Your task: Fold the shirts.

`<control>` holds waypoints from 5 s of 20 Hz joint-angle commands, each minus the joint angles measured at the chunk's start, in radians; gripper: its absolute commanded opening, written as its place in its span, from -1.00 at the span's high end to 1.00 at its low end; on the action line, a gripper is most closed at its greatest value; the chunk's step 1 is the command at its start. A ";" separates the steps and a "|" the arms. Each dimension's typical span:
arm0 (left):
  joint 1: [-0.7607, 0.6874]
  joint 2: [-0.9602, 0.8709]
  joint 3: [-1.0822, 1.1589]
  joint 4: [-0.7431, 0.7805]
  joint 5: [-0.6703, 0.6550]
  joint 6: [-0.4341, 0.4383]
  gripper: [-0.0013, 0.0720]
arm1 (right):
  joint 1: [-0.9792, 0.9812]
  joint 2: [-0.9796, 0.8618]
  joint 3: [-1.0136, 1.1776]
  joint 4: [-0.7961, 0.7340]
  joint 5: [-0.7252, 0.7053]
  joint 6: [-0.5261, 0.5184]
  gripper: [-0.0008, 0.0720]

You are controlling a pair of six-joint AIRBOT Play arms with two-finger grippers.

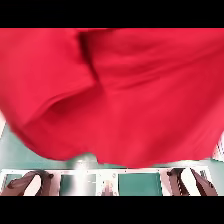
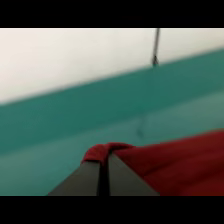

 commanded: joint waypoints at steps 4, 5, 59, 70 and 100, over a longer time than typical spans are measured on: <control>0.000 -0.384 -0.384 -0.277 0.175 0.222 0.90 | 0.241 -0.246 -0.540 -0.003 -0.363 -0.202 0.93; 0.000 -0.481 -0.385 -0.290 0.214 0.236 0.90 | 0.266 -0.336 -0.542 -0.001 -0.412 -0.216 0.93; 0.030 -0.155 -1.434 -0.201 0.257 -0.176 -0.08 | 0.016 -0.200 -1.182 -0.277 -0.217 0.222 -0.04; -0.055 -0.110 -1.294 -0.233 0.215 -0.144 0.91 | 0.167 -0.199 -1.149 -0.163 -0.219 0.223 0.94; -0.118 -0.963 -0.220 -0.291 0.296 -0.100 -0.70 | 0.356 -1.048 -0.071 -0.251 -0.190 0.469 0.30</control>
